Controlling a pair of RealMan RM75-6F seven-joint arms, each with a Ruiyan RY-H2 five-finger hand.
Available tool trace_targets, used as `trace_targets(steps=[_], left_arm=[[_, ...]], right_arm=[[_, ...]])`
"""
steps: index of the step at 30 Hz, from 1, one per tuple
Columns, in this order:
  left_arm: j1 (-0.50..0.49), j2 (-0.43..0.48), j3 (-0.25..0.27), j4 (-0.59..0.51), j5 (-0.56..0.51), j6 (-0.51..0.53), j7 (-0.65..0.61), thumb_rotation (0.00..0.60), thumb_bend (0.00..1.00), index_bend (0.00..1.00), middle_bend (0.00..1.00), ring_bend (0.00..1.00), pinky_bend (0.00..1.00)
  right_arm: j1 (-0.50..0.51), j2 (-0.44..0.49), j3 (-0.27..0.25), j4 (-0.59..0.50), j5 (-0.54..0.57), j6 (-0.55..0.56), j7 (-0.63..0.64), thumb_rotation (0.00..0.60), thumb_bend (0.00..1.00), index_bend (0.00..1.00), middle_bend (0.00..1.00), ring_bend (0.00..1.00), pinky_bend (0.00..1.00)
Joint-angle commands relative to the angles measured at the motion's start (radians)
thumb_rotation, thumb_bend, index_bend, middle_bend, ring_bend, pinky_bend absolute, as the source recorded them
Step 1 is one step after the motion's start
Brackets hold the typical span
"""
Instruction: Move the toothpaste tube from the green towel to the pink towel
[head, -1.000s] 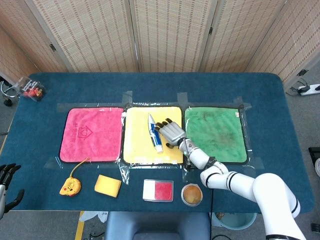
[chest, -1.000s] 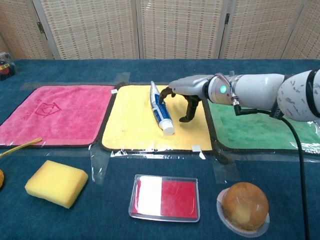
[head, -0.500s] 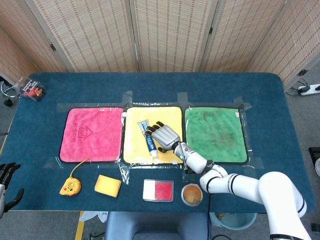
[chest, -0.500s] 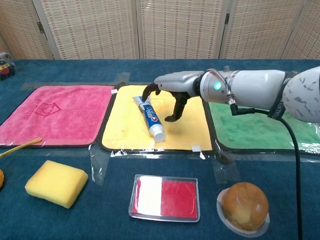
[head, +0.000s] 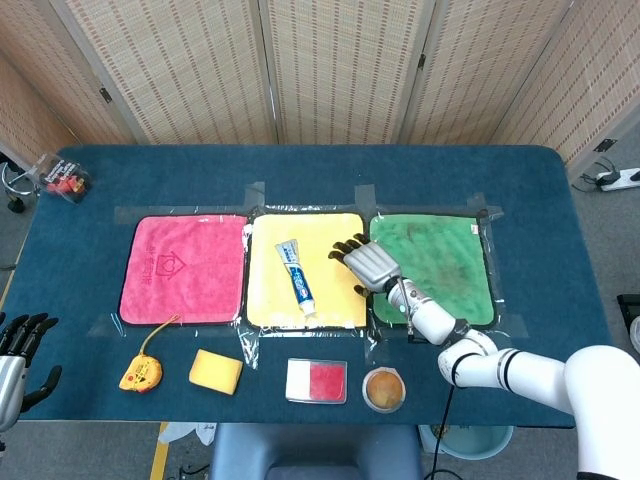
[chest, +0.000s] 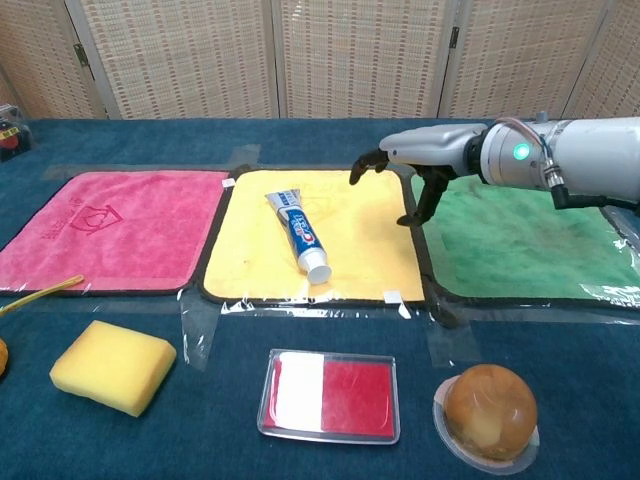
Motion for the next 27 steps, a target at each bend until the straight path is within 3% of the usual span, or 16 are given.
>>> trace_targets(steps=[1,13,27], left_arm=[[-0.001,0.0,0.001,-0.003,0.003,0.001,0.001,0.6,0.38,0.22,0.2,0.15,0.01],[0.027,0.011,0.013,-0.007,-0.009,0.029,0.004,0.6,0.38,0.22,0.2,0.15,0.01],[0.043,0.026,0.015,-0.004,-0.011,0.047,-0.006,0.6,0.38,0.21,0.2,0.15,0.01]], right_arm=[[0.006,-0.021,-0.016,0.013,0.001,-0.019,-0.016,0.6,0.38,0.16,0.13,0.12,0.08],[0.09,-0.158,-0.014,0.122,-0.005,-0.089,-0.071,0.6,0.38,0.16,0.13,0.13,0.08],[0.178,-0.265,0.049,0.177,0.034,-0.085,-0.109,0.6,0.38,0.16,0.13,0.14,0.08]])
